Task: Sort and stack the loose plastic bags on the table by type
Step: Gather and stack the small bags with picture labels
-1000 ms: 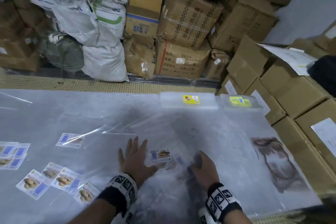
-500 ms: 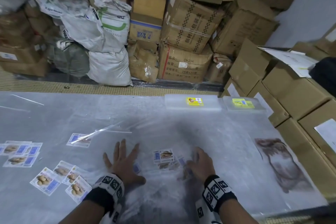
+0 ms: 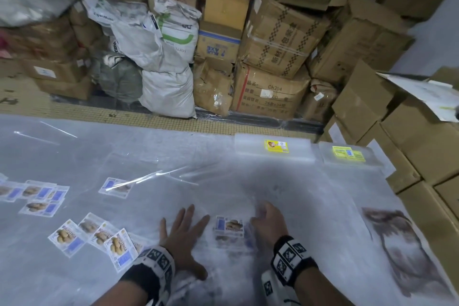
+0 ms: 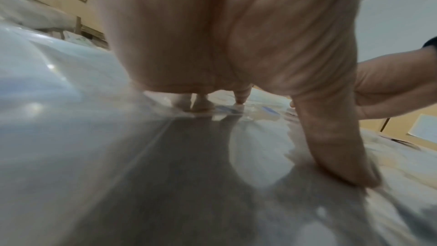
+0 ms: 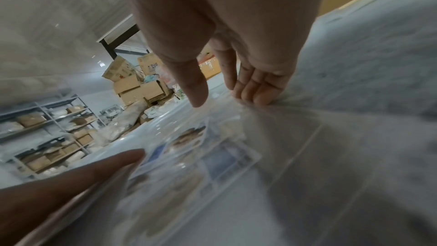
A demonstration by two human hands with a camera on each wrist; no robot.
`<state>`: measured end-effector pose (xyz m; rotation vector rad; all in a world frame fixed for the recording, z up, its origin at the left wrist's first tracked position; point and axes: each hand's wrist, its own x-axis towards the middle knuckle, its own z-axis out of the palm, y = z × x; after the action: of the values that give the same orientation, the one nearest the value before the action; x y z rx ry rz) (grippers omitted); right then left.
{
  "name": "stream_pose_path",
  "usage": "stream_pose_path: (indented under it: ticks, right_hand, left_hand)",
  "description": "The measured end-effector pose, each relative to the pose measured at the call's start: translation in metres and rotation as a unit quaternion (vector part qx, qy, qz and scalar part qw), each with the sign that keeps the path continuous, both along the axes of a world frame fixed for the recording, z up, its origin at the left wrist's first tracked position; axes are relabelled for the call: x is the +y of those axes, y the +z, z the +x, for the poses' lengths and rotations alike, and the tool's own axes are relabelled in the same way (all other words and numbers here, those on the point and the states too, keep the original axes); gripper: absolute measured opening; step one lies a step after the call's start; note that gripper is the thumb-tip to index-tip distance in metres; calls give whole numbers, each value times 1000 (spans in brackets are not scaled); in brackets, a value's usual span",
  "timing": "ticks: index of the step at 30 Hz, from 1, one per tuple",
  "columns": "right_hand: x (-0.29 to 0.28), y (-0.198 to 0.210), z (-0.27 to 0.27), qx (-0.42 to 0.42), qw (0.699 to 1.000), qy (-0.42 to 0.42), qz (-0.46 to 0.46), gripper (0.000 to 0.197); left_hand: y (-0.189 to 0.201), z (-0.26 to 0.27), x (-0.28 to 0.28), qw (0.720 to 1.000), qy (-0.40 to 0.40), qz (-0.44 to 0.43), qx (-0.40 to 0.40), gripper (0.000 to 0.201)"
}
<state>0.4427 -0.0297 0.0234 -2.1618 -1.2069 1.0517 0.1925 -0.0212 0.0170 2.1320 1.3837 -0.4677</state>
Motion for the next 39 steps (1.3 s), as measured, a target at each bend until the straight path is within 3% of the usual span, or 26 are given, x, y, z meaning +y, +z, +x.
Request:
stream_pose_path:
  ticks: [3, 9, 12, 14, 16, 18, 20, 22, 29, 33, 36, 39]
  right_hand:
    - [2, -3, -8, 4, 1000, 30, 6, 44]
    - [11, -9, -7, 56, 997, 55, -5, 65]
    - [14, -14, -5, 57, 996, 59, 22, 71]
    - [14, -17, -9, 74, 995, 58, 27, 72]
    - [15, -20, -11, 75, 996, 49, 24, 71]
    - [16, -24, -10, 77, 995, 50, 32, 72]
    - [17, -32, -9, 70, 995, 54, 41, 74]
    - [17, -37, -10, 63, 995, 62, 40, 72]
    - [21, -43, -15, 10, 992, 122, 43, 74]
    - [24, -41, -14, 13, 991, 130, 35, 69]
    - [21, -41, -13, 12, 985, 171, 31, 68]
    - [19, -42, -15, -42, 977, 209, 23, 65]
  left_hand:
    - [-1, 5, -1, 1000, 6, 3, 9, 136]
    - [-10, 15, -1, 1000, -12, 23, -6, 133]
    - [-13, 14, -1, 993, -2, 17, -114, 122]
    - [-10, 8, -1, 965, 89, 15, -247, 113]
    - [-9, -5, 1, 928, 187, 100, -307, 97]
    - [-7, -27, 1, 918, 250, 235, -201, 91]
    - [-7, -52, -6, 924, 327, 192, -47, 101]
    - [-11, -70, -14, 930, 349, 110, 39, 108]
    - [2, -47, -5, 976, 209, 52, -11, 105]
    - [6, -40, -1, 985, 139, 94, -40, 77]
    - [6, -42, -6, 959, 255, 127, -14, 74]
    - [5, -46, -14, 928, 362, 81, 38, 89]
